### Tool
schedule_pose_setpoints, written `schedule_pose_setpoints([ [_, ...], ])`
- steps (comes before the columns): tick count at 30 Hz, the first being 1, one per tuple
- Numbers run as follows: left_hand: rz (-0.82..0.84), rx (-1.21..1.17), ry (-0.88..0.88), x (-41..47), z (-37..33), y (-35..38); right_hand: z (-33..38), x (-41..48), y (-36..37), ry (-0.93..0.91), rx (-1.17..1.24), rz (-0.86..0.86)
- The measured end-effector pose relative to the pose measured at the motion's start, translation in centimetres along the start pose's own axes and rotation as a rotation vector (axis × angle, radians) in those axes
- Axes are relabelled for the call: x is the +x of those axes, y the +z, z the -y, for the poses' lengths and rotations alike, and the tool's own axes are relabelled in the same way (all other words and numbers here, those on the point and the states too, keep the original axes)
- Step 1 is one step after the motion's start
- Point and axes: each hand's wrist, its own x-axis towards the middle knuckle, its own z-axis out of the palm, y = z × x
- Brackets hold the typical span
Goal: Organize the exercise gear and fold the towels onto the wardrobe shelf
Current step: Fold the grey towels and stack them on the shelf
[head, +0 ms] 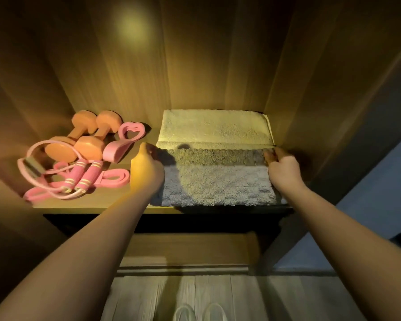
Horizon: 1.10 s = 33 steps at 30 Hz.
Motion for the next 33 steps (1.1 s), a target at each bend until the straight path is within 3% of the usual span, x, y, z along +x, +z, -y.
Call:
schedule_pose_setpoints([
  [9,0.065,0.216,0.086,4.7,-0.7,4.3,-1.3,6.4,3.1,-0.016,-0.136,0.005],
  [14,0.058,0.510,0.211,4.4,-1.1,4.2,-0.8,6.2,3.6,-0.077,-0.491,-0.043],
  [19,0.145,0.500,0.350,4.0,-3.7,3.6,1.8,4.1,2.5,-0.152,-0.642,-0.045],
  [23,0.354,0.554,0.647,-0.5,-5.2,5.3,3.3,0.7,4.4,-0.389,-0.664,0.231],
  [26,0.468,0.597,0.590,-2.2,-4.3,6.9,2.6,0.1,6.1,-0.306,-0.745,0.421],
  [33,0.452,0.722,0.542,-1.7,-2.3,8.0,0.5,0.3,7.2,-0.250,-0.786,0.393],
])
